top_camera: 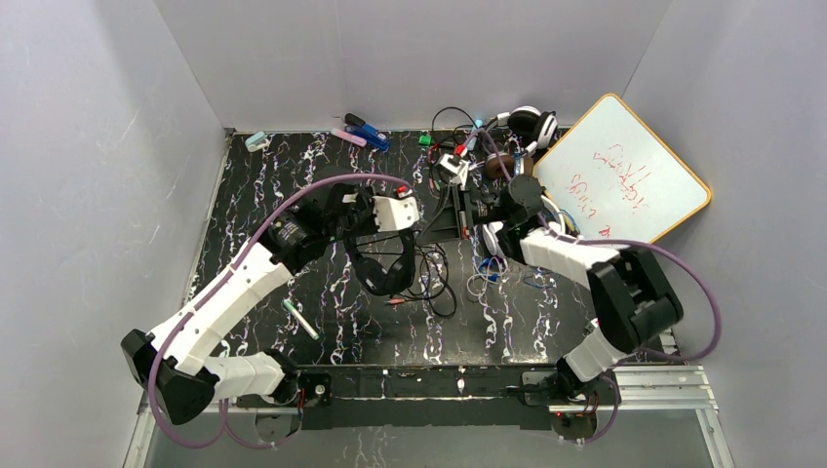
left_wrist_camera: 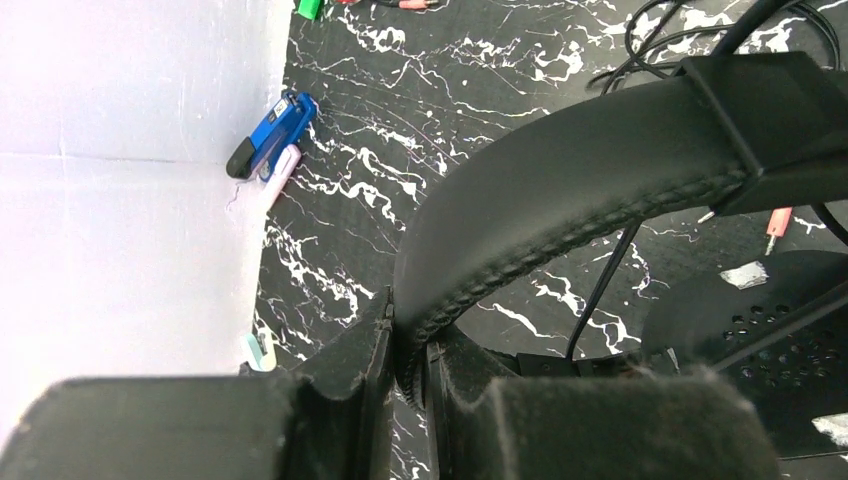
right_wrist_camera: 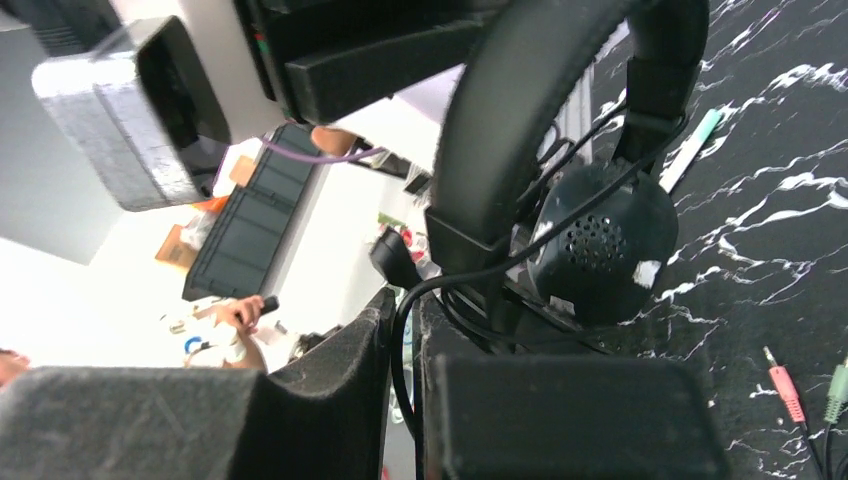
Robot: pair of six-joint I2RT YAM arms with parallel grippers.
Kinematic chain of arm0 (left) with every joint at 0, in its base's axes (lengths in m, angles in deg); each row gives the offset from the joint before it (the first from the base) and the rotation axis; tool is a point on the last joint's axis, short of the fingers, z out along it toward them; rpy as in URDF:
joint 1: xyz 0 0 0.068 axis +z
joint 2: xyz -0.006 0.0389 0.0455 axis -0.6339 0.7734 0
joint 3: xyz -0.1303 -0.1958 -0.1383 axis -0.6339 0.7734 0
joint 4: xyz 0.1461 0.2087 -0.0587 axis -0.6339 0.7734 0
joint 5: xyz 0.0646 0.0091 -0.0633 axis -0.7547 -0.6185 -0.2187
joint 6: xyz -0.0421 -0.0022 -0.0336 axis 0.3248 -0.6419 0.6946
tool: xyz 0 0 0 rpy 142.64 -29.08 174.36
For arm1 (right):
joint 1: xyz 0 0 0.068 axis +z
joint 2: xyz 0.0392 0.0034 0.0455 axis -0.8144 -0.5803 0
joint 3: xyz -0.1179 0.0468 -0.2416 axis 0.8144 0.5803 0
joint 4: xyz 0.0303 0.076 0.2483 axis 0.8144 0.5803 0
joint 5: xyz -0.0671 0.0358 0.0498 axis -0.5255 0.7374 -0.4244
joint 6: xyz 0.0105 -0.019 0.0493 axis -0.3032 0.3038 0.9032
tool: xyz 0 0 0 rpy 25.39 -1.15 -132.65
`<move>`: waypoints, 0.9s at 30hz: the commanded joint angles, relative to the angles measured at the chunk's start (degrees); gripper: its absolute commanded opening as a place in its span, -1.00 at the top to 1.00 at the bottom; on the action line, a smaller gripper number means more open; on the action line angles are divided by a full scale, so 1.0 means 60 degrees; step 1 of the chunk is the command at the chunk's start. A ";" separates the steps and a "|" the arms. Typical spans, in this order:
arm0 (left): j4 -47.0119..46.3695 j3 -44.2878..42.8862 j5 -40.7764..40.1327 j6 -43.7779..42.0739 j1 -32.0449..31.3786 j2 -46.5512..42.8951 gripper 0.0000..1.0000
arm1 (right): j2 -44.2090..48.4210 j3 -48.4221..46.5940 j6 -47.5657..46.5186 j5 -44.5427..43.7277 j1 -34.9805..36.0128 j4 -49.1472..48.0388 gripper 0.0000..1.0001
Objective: Wrap the headphones
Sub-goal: Wrap the headphones cable around the headphones.
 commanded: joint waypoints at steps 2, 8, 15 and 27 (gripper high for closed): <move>0.0116 0.0061 -0.0994 0.0969 0.0135 0.0155 1.00 | 0.1619 -0.0722 -0.3504 -0.1169 0.0187 0.4543 0.62; -0.0002 0.0167 -0.1371 0.1246 0.0137 0.0188 1.00 | 0.1701 -0.0728 -0.2455 -0.1115 0.0191 0.3805 0.62; -0.0126 0.0017 -0.1724 0.1947 0.0129 0.0365 1.00 | 0.2040 -0.1000 -0.2343 -0.1421 0.0187 0.4343 0.59; -0.0247 -0.0092 -0.2423 0.2781 -0.0084 0.0741 1.00 | 0.2389 -0.1335 -0.2379 -0.2090 0.0341 0.4954 0.47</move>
